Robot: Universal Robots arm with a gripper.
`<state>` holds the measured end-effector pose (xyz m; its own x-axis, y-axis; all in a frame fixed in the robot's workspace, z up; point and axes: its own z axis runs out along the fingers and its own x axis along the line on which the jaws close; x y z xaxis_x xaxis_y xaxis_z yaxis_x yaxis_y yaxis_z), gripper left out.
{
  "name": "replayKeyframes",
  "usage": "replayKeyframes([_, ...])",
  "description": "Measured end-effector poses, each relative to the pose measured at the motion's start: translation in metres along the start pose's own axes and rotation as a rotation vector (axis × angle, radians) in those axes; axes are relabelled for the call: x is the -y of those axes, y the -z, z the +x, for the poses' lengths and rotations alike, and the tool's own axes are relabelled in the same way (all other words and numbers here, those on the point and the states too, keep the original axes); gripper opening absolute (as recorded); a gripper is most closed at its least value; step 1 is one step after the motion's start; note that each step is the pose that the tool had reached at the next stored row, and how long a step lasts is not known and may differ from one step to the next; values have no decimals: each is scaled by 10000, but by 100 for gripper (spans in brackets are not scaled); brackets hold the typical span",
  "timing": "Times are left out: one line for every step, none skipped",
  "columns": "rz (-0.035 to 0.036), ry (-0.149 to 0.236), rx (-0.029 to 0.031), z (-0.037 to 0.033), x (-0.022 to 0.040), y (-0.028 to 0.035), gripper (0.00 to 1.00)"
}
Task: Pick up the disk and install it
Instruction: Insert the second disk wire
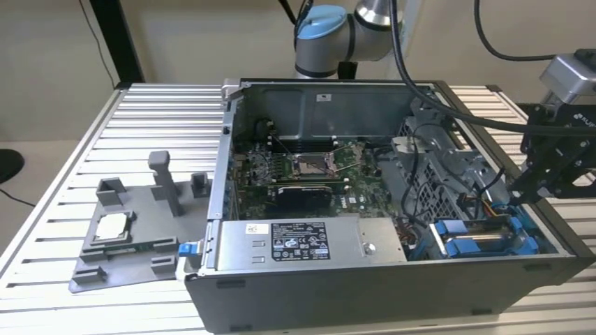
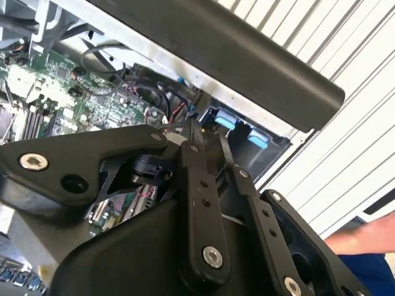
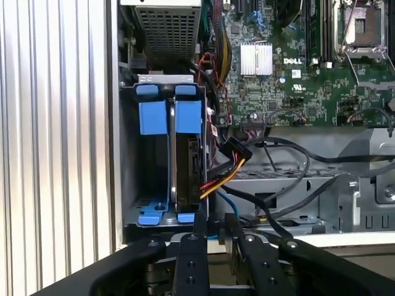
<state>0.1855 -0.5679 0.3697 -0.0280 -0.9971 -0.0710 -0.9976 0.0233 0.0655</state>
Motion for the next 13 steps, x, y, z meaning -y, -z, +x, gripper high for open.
replayKeyframes([-1, 20, -4, -5, 9, -12, 100])
replayKeyframes([-4, 42, -3, -10, 18, -25, 100])
replayKeyframes([-7, 63, -4, -14, 30, -41, 100])
replayKeyframes([-9, 82, -5, -18, 40, -51, 100])
replayKeyframes([-12, 104, -5, -22, 55, -59, 100])
replayKeyframes([-16, 129, -4, -25, 70, -65, 100])
replayKeyframes([-20, 151, -4, -29, 84, -70, 100])
replayKeyframes([-25, 174, -4, -33, 100, -75, 100])
replayKeyframes([-31, 193, -1, -37, 110, -80, 100])
replayKeyframes([-43, 217, 3, -41, 117, -84, 100])
replayKeyframes([-62, 250, 6, -45, 121, -88, 100])
replayKeyframes([-84, 286, 8, -48, 124, -93, 100])
replayKeyframes([-110, 326, 8, -52, 125, -96, 100])
